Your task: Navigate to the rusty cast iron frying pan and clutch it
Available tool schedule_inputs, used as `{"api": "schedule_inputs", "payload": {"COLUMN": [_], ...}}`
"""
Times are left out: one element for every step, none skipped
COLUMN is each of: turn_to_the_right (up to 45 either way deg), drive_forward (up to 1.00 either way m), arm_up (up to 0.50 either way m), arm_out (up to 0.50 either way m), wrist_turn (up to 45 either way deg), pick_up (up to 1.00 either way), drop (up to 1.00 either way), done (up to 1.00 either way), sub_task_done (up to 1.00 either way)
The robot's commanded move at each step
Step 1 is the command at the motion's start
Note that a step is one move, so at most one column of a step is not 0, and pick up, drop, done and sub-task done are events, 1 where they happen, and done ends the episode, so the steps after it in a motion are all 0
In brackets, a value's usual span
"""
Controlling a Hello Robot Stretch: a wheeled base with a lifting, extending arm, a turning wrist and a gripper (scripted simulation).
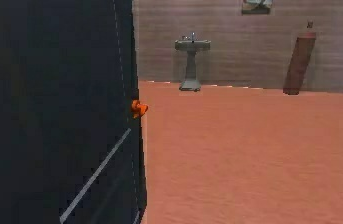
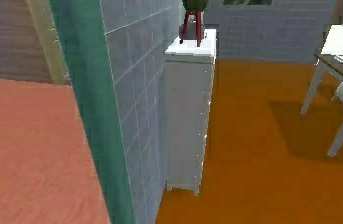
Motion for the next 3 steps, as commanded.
{"api": "schedule_inputs", "payload": {"turn_to_the_right": [33.0,0.0,45.0], "drive_forward": [0.00,0.70,0.00], "arm_up": [0.00,0.00,0.00], "arm_out": [0.00,0.00,0.00], "wrist_turn": [0.0,0.0,0.0], "pick_up": [0.00,0.00,0.00], "drop": [0.00,0.00,0.00], "done": [0.00,0.00,0.00], "sub_task_done": [0.00,0.00,0.00]}}
